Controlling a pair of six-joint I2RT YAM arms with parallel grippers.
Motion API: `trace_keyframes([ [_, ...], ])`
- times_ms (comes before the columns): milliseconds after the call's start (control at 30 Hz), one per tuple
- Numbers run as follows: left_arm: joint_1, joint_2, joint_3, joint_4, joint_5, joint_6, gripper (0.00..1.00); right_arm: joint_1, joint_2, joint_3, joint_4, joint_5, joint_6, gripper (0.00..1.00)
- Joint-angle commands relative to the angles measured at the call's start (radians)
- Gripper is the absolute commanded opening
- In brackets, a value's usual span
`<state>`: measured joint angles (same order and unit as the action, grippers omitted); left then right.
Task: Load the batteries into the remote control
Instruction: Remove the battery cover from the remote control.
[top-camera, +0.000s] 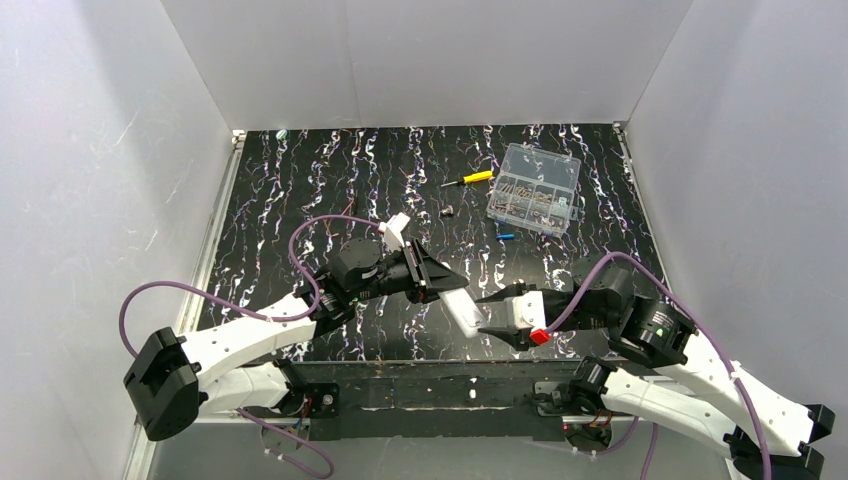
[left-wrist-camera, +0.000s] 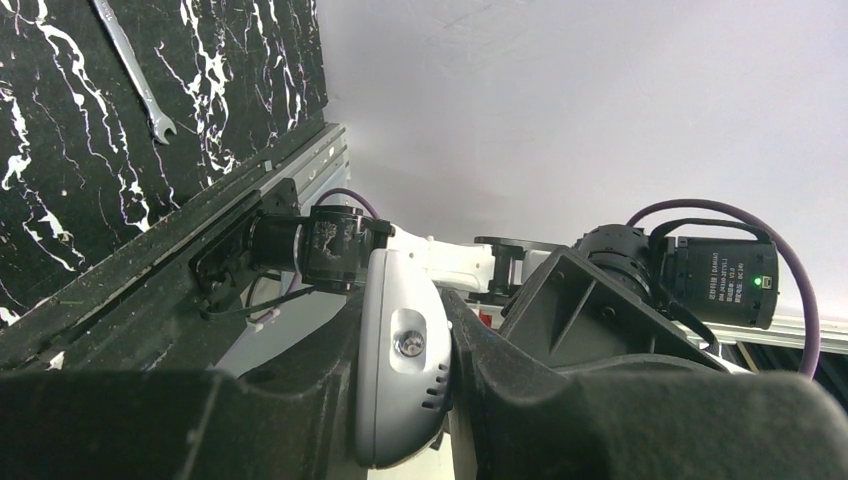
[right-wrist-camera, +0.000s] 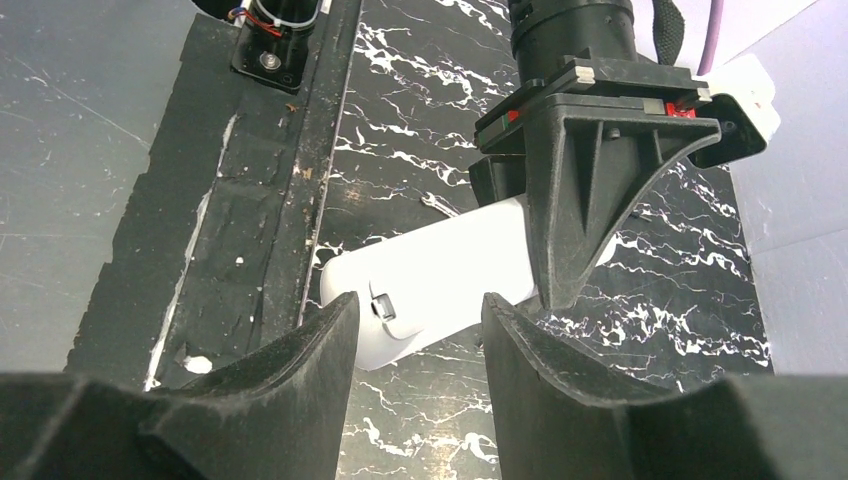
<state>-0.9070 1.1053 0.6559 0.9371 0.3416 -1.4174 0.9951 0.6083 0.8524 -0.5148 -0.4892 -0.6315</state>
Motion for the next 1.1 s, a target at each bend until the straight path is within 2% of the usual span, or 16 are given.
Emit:
trace_keyframes([
  [0, -0.005, -0.034, 0.019, 0.062, 0.025, 0.002, 0.00, -0.003, -0.011, -0.014, 0.048, 0.038, -0.014, 0.56],
  [1067, -0.004, -0.029, 0.014, 0.072, 0.025, 0.000, 0.00, -0.002, -0.046, -0.029, 0.141, 0.130, -0.019, 0.54],
])
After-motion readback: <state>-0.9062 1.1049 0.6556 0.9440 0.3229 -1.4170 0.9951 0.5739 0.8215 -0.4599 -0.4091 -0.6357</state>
